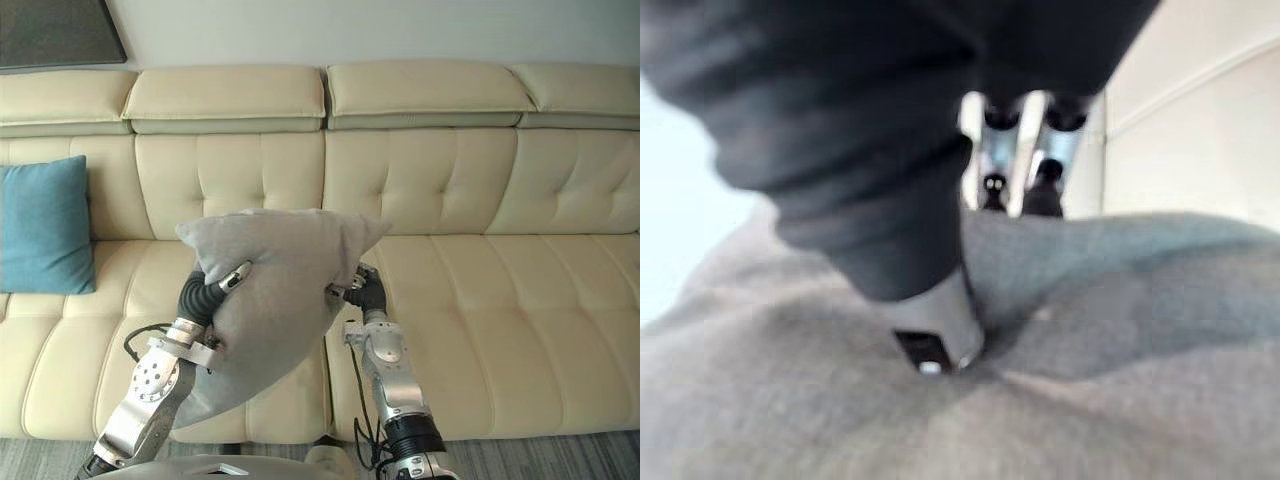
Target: Pick up cushions and gather them together orderly.
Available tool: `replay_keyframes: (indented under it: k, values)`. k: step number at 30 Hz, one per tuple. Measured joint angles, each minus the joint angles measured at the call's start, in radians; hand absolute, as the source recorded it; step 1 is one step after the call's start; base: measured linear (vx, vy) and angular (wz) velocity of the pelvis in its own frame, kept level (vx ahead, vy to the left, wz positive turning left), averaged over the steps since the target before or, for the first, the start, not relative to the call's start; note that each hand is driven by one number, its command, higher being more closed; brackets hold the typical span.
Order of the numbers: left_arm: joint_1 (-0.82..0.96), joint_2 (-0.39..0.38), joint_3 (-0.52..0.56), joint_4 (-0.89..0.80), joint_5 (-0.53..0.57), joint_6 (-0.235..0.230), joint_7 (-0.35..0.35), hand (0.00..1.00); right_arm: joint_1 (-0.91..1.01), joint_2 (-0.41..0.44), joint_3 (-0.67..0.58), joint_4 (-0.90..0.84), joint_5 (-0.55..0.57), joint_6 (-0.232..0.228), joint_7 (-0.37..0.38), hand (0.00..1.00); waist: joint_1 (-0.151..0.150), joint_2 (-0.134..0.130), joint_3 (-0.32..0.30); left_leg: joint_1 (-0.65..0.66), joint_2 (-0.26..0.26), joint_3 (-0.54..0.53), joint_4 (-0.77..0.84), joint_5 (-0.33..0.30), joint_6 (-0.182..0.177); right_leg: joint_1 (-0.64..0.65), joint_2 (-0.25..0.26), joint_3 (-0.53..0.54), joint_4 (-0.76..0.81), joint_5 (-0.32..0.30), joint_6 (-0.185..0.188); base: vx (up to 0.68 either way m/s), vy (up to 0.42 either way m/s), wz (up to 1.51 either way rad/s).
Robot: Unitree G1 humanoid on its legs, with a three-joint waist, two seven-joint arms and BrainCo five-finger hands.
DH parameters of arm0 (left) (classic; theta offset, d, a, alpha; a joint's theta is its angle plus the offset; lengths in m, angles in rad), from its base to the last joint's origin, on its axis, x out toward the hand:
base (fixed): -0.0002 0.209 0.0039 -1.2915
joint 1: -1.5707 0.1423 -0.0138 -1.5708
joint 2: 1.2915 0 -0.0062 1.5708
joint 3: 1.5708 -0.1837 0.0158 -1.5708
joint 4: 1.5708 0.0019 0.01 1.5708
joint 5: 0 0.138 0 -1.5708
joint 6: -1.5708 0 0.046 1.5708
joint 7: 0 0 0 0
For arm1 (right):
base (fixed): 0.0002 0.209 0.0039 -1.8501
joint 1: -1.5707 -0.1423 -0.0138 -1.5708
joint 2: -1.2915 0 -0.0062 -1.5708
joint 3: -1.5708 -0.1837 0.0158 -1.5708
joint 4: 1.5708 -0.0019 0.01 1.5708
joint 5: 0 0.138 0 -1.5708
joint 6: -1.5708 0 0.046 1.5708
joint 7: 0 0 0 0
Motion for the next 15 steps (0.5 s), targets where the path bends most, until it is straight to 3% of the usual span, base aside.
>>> replay_keyframes:
  k: [9,15]
  values:
    - [0.042,-0.012,0.062,0.016,0.012,-0.001,0.019,1.00,0.049,0.051,-0.003,-0.059,-0.027,0.002,0.001,1.00,-0.006,0.000,0.000,0.010,0.001,0.010,0.000,0.005,-0.003,0.000,0.000,0.004,0.000,-0.006,-0.002,-0.02,0.001,-0.03]
    - [0.052,-0.022,0.135,0.080,0.077,0.000,0.043,1.00,0.118,0.097,-0.015,-0.112,-0.059,0.002,-0.001,1.00,-0.012,-0.007,-0.013,0.010,0.002,0.017,0.000,0.005,-0.003,0.001,0.001,0.010,-0.014,0.004,-0.001,0.00,0.000,-0.04]
